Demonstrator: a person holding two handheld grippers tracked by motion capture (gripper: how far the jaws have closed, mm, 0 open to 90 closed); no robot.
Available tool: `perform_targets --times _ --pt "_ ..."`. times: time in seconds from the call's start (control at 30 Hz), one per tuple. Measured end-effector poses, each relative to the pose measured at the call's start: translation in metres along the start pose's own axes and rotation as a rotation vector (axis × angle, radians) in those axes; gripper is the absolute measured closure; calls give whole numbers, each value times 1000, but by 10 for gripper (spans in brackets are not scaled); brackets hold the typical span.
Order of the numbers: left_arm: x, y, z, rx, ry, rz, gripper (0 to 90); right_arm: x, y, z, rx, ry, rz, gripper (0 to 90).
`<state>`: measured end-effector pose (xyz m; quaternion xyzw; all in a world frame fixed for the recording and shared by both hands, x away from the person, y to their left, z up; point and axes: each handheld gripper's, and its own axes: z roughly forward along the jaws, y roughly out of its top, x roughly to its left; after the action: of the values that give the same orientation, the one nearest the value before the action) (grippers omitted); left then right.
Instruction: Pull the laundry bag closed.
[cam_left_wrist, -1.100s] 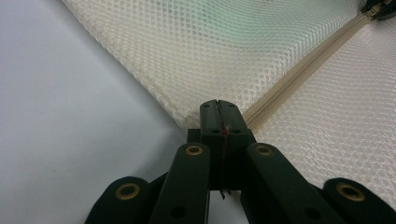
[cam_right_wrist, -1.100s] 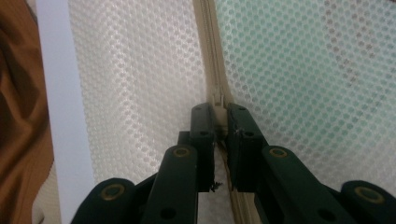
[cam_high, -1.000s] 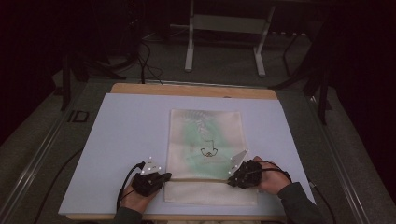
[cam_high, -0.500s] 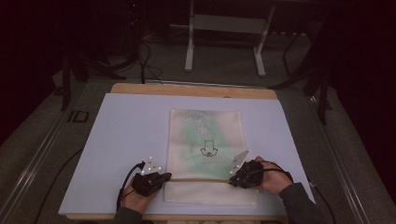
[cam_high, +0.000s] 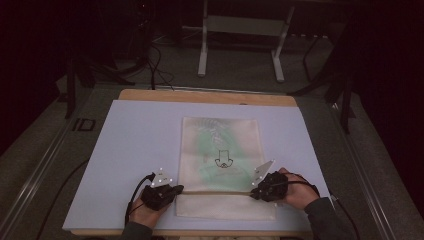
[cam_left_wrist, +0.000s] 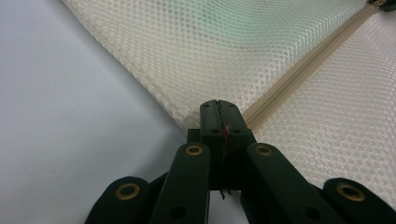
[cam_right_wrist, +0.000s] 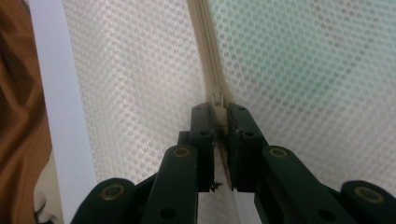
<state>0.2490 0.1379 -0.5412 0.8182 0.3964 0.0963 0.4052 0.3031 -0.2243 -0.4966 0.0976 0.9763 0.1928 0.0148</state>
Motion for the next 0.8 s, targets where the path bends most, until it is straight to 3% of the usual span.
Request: perform_targets --times 0.23,0.47,0.57,0.8 --pt "0 0 0 0 -2 -2 895 -2 -11 -5 -5 -8 30 824" --pt "0 0 0 0 -2 -1 895 -5 -22 -13 -43 -16 56 823" --pt "0 0 0 0 -2 -1 895 -6 -25 -13 -13 -29 56 823" --pt "0 0 0 1 -3 -1 895 -7 -40 -20 -36 -28 95 823"
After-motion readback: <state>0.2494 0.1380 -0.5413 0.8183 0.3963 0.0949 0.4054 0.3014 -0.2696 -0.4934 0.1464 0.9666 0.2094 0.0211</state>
